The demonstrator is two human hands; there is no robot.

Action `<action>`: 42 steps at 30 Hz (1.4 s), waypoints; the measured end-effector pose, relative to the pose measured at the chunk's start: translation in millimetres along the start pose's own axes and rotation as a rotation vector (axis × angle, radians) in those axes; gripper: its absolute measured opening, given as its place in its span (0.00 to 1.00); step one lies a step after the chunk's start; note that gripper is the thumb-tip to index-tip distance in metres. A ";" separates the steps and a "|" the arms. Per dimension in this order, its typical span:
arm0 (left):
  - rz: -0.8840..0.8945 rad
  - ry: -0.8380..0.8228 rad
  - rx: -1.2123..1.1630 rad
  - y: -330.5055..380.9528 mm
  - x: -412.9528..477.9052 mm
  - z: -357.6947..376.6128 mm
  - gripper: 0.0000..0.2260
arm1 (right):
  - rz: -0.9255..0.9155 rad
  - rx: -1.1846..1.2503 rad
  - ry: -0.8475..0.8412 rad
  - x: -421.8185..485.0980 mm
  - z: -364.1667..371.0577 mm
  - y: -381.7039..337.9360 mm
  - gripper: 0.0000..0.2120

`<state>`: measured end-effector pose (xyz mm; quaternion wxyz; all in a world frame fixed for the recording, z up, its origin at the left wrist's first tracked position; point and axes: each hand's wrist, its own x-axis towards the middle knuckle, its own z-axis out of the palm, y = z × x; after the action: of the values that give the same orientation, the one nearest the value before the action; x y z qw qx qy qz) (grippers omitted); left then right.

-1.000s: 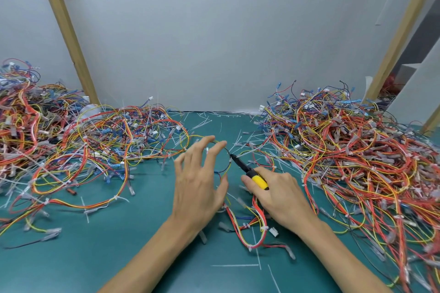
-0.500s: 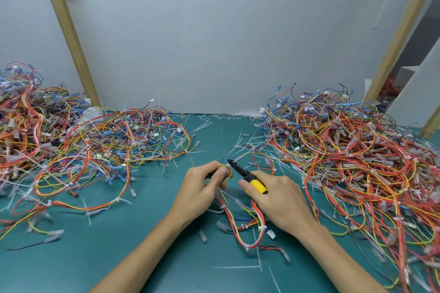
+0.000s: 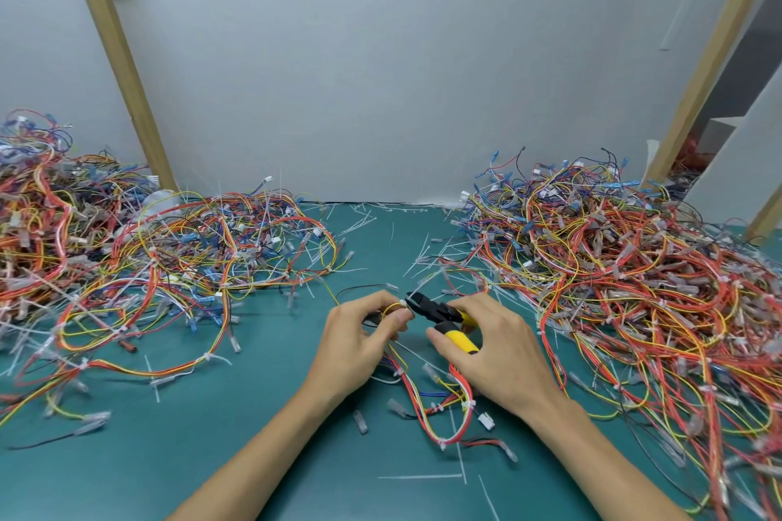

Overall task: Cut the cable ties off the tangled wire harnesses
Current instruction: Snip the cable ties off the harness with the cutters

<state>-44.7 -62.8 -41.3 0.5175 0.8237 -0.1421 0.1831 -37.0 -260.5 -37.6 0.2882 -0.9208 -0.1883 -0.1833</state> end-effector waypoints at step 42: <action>0.076 -0.019 0.214 -3.1 -2.1 4.0 0.08 | 0.014 -0.158 -0.150 4.0 -6.6 -0.6 0.31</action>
<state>-44.6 -65.0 -46.4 0.4179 0.8699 -0.1579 0.2089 -35.3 -263.0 -30.4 0.2012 -0.9530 -0.1880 -0.1261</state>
